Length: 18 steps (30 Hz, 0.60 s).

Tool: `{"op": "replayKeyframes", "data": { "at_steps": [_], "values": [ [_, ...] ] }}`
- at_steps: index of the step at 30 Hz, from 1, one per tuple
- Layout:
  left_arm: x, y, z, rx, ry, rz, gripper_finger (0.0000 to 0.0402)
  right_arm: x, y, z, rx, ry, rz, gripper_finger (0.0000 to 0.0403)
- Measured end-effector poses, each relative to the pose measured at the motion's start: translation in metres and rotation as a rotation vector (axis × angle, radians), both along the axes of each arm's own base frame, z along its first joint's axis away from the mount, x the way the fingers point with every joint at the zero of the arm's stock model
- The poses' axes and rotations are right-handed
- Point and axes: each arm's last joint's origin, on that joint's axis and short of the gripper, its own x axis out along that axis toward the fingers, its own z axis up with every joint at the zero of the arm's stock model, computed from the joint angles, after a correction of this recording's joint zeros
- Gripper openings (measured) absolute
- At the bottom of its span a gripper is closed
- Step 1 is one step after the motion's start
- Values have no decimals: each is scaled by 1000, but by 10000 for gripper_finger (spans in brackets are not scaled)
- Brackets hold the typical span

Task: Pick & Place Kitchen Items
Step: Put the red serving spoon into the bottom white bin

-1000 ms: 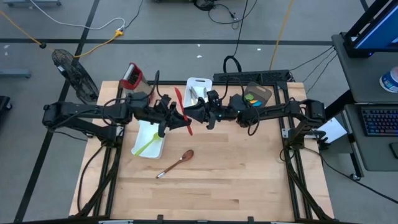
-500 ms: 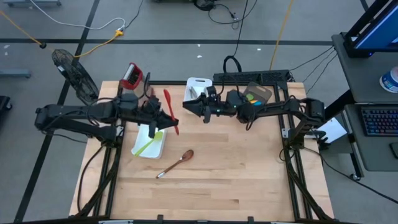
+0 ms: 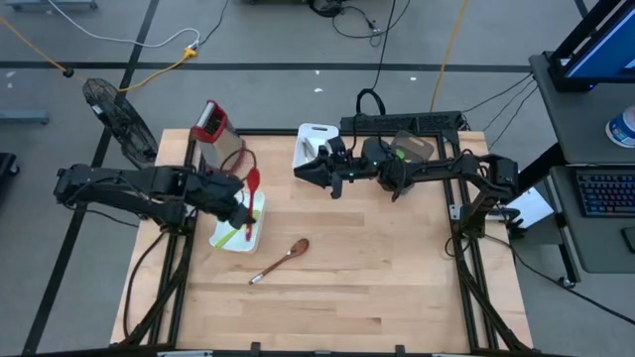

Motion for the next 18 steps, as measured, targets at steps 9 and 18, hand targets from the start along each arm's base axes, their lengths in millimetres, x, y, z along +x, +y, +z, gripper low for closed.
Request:
{"op": "replayKeyframes", "data": {
  "at_steps": [9,18],
  "values": [
    [-16,-15,-11,-347,272,-37,40,-5,-3,-12,42,45,88,54],
    [-31,-16,-25,-537,615,-35,40,-9,-1,-12,20,-17,92,53]
  ]
}}
